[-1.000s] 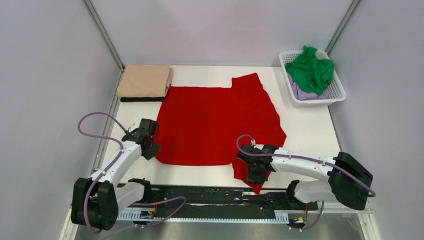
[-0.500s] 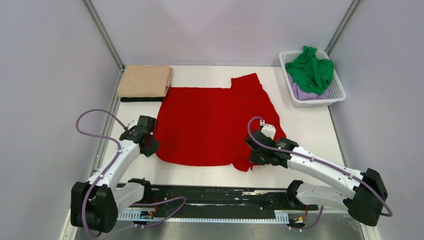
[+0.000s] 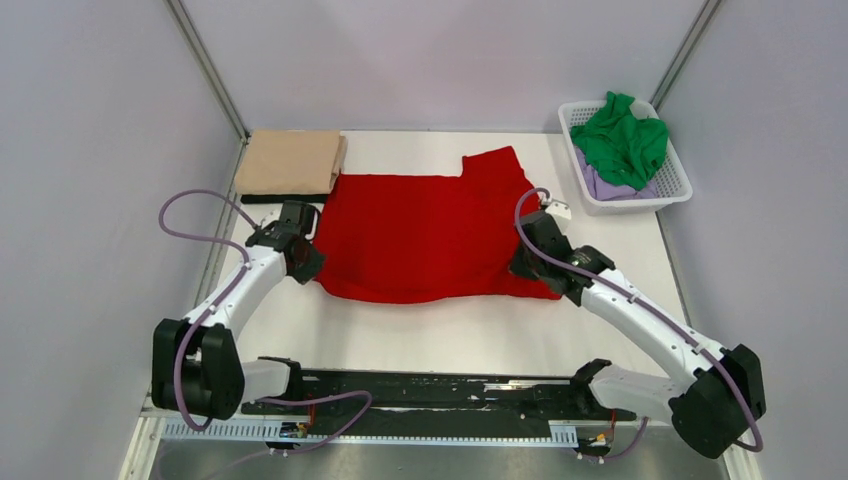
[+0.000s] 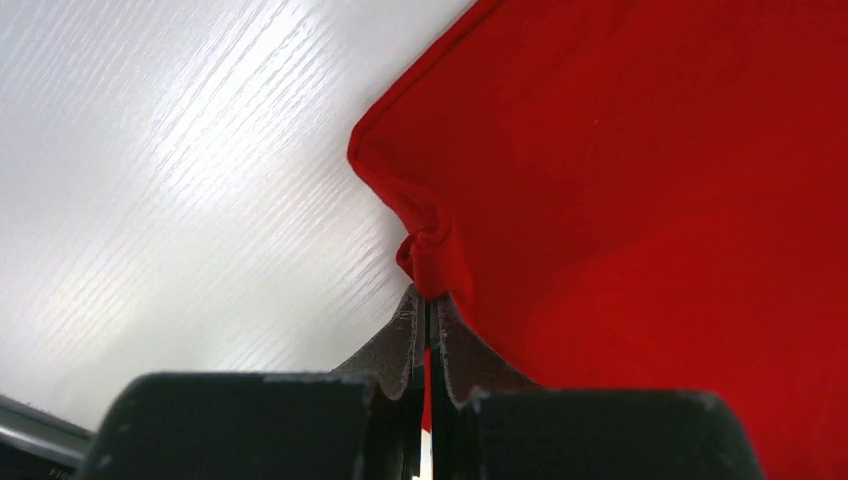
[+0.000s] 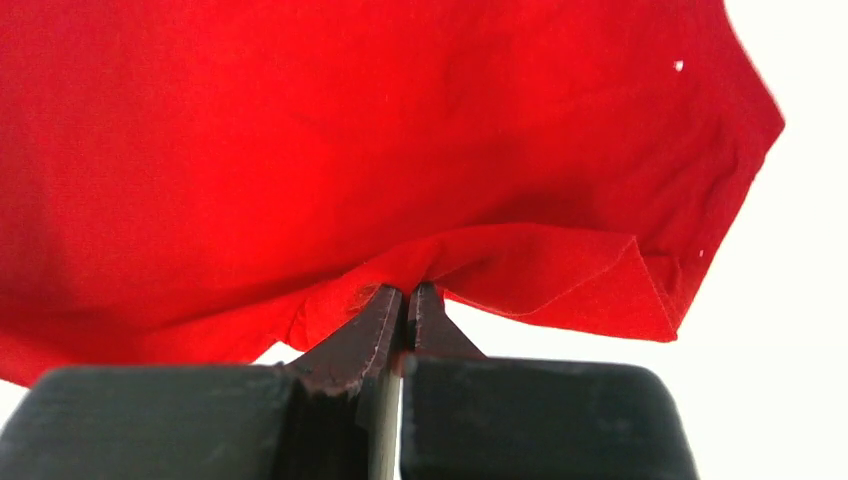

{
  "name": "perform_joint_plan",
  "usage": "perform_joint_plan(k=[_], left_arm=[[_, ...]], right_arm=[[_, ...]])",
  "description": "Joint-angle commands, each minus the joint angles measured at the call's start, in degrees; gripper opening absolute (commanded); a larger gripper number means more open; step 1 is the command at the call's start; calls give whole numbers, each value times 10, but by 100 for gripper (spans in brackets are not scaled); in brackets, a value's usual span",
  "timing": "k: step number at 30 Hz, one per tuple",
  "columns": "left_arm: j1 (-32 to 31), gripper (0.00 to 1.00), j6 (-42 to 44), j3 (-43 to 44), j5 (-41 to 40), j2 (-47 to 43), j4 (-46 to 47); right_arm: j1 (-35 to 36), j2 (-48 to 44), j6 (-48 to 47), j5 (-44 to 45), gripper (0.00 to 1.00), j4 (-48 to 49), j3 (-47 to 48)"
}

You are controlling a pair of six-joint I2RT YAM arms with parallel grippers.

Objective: Fold and stack the t-shirts
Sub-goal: Fold the flattened tshirt in 1/3 of the way

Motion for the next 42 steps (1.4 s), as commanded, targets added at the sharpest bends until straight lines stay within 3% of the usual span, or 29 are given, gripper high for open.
perform_joint_plan(k=[1,13,15,16,17,18,19,20,22,25,28,33,38,42], left_arm=[[11,0,-6,42,-5,30,34],[41,3,-2,156,7,192,74],[48,17,-3,187,1,234,75],[52,35,-3,199,-3,259,78],[60,46,-3,226,-6,271,77],[72,69,-5,244,-1,293,59],[79,78,-4,275,7,300,51],[88,93,-2,286,25,305,49],[91,99,5,306,42,293,53],[92,100,21,311,48,264,51],[92,100,41,276,95,216,69],[84,100,73,156,221,163,149],[28,100,86,109,224,168,185],[13,100,90,120,229,217,211]], right_arm=[[-48,29,-58,-39,0,82,36],[-161,197,-115,-143,0,185,106],[-185,250,-117,-151,3,204,138],[-198,281,-118,-153,4,212,160],[-212,311,-117,-155,7,214,189],[-226,351,-118,-163,9,209,224],[-236,372,-120,-172,14,201,255],[-242,385,-121,-174,25,196,278],[-244,387,-129,-180,64,187,301],[-241,356,-130,-204,89,197,279],[-233,305,-124,-225,99,220,207],[-199,221,-114,-291,100,264,90],[-170,188,-90,-310,100,288,20],[-166,222,-89,-329,100,321,13]])
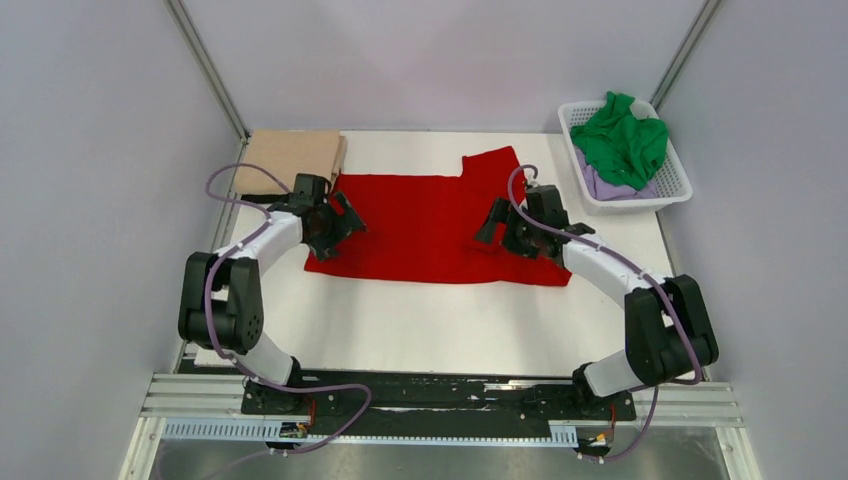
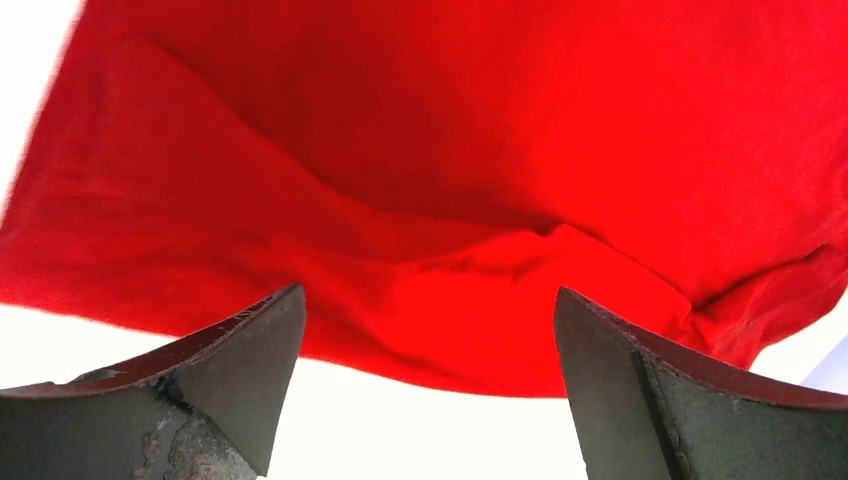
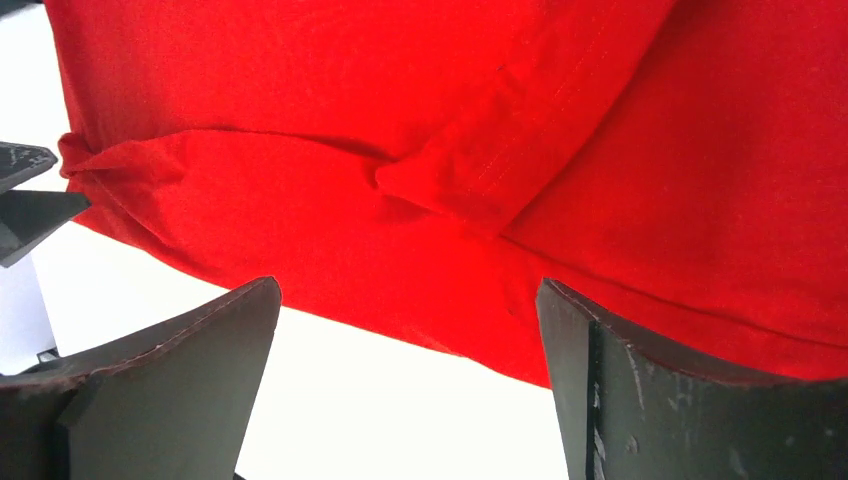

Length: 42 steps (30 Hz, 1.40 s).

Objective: Fold and stack the t-shirts
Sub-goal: Fold the flattened tshirt in 1/3 of the way

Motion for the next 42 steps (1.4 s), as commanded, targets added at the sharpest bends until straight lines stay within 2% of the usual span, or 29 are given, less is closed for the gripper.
perform_joint_plan(k=[1,4,8,16,21,24,27,32,37,42], left_arm=[[-10,100,19,13,18,48,70],[-9,100,20,36,11,94,82],[-8,100,29,94,-45,135,50],[-5,100,37,167,-125,161,16],[11,100,38,225,-140,203,-11],[19,100,38,262,-177,228,-50],[19,100,48,308,-188,238,-92],[4,100,65,278,-159,185,-76],[-40,100,69,176,-122,106,-20],[-72,100,63,84,-73,101,40]], right_arm=[[1,30,10,-29,100,70,7],[3,73,4,-24,100,75,29],[3,126,-5,-24,100,81,63],[3,221,-4,-7,100,111,161],[3,285,4,3,100,130,242],[3,298,-2,13,100,126,286],[3,276,-15,37,100,120,286],[3,194,-37,84,100,99,229],[3,104,-7,147,100,24,122],[-11,79,26,155,100,6,25]])
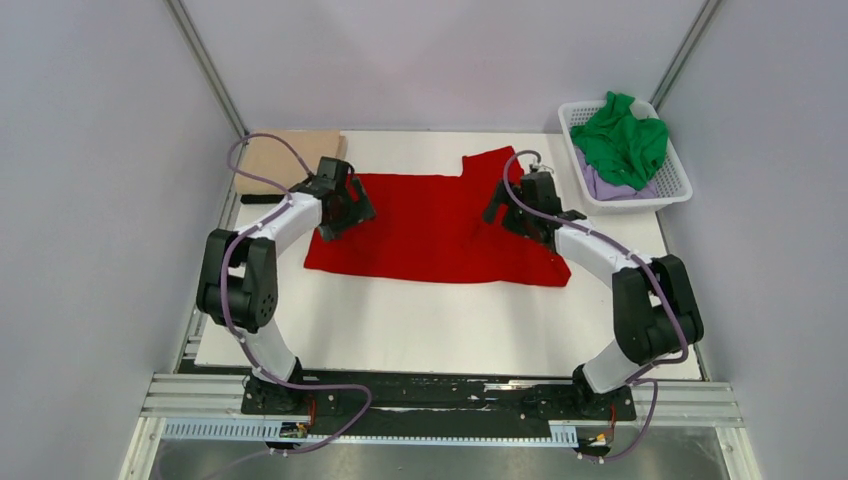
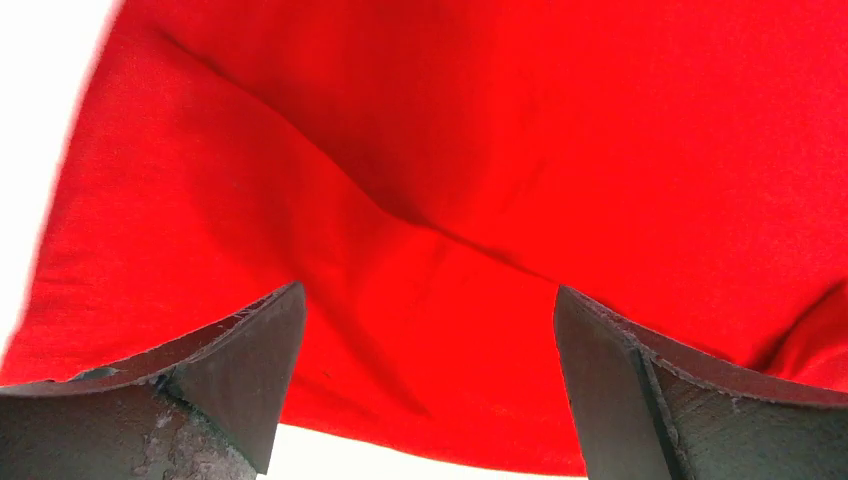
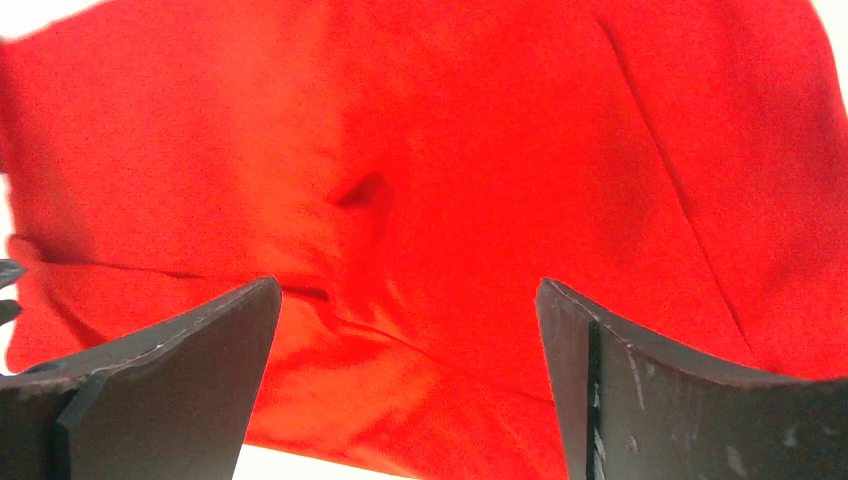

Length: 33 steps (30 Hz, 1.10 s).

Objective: Fold and stack the t-shirts
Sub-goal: Fold the flattened tshirt in 1/3 of the way

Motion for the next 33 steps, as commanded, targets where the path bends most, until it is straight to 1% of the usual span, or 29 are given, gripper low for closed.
perform_joint_plan(k=[1,6,11,15,19,23,25,27,29,33], left_arm=[[-23,100,2,-54,46,3,63],[-33,100,-2,-87,84,43,62],[-58,100,-12,-141,65,19,56],[-82,100,-43,-211,69,-41,48],[-132,100,-83,-286,54,-121,19],[-177,100,-125,-330,53,-204,-19],[-200,100,-141,-345,52,-259,-39],[-220,100,-150,-351,43,-292,-63],[-221,100,-152,-353,21,-319,-84],[-220,100,-135,-323,-24,-337,-96]], right_arm=[[-15,-1,33,26,100,-45,-70],[-27,16,50,27,100,-80,-102],[-37,-15,68,44,100,-140,-151],[-51,-76,104,58,100,-197,-202],[-65,-137,125,64,100,-247,-255],[-82,-202,154,90,100,-293,-288],[-86,-233,151,83,100,-292,-295],[-87,-255,161,111,100,-296,-297],[-88,-274,163,124,100,-298,-294],[-87,-319,110,98,100,-280,-276]])
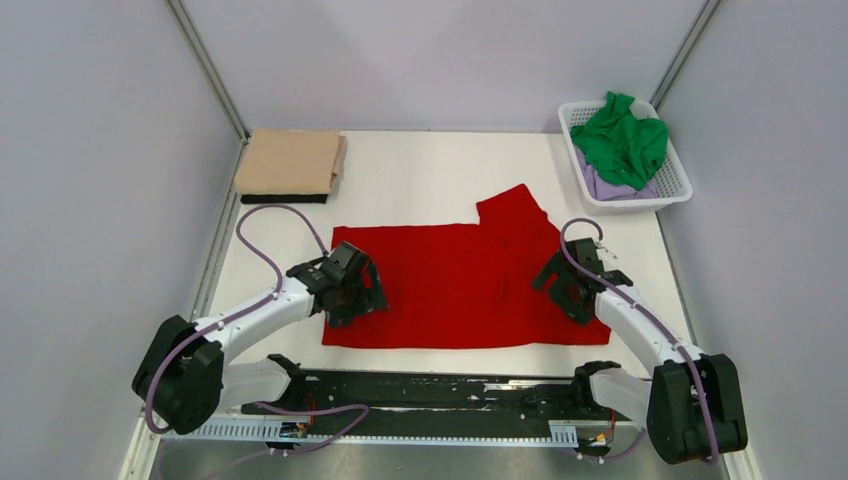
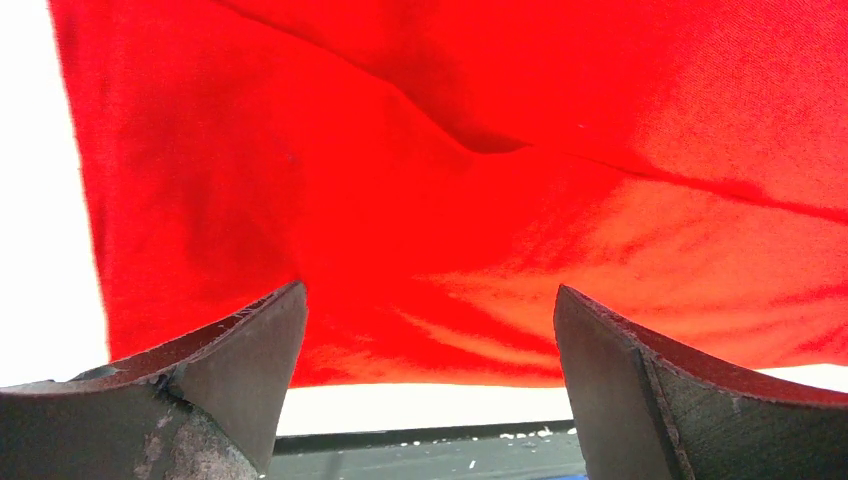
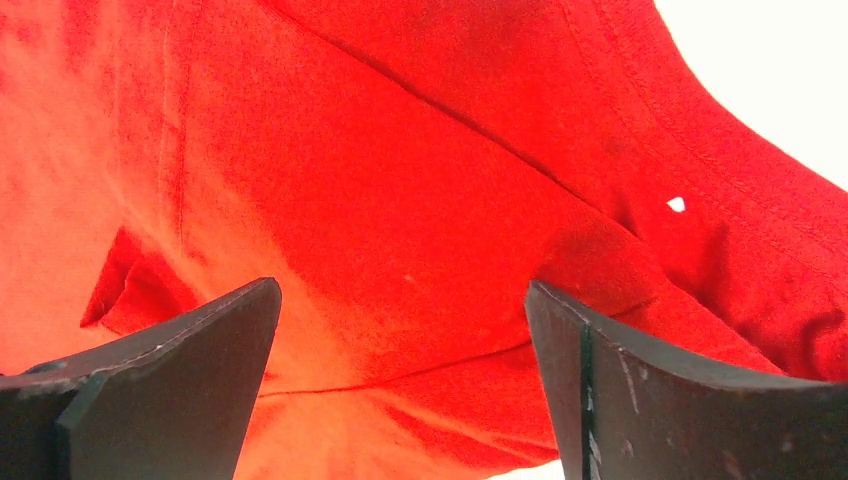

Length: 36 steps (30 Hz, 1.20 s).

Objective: Fold and stack the t-shirts
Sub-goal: Grab the side of the flattened tshirt furthest away from the robot with both arms

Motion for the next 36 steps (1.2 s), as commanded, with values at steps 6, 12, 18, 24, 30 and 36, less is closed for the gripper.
perform_joint_plan(k=[6,12,18,24,30,36], left_arm=[[26,100,3,93,-138,-1,-69],[104,100,32,108,-97,24,-14],[169,100,54,143,-102,70,15],[218,100,73,193,-100,140,39],[244,100,103,271,-82,237,46],[254,98,121,340,-109,313,16]], right_arm=[[52,-56,-47,-6,100,-28,39],[171,-12,-32,-64,100,78,52],[218,121,-37,-72,100,189,100],[222,236,-40,-108,100,229,188],[221,261,-49,-44,100,203,237],[200,196,-67,76,100,151,230]])
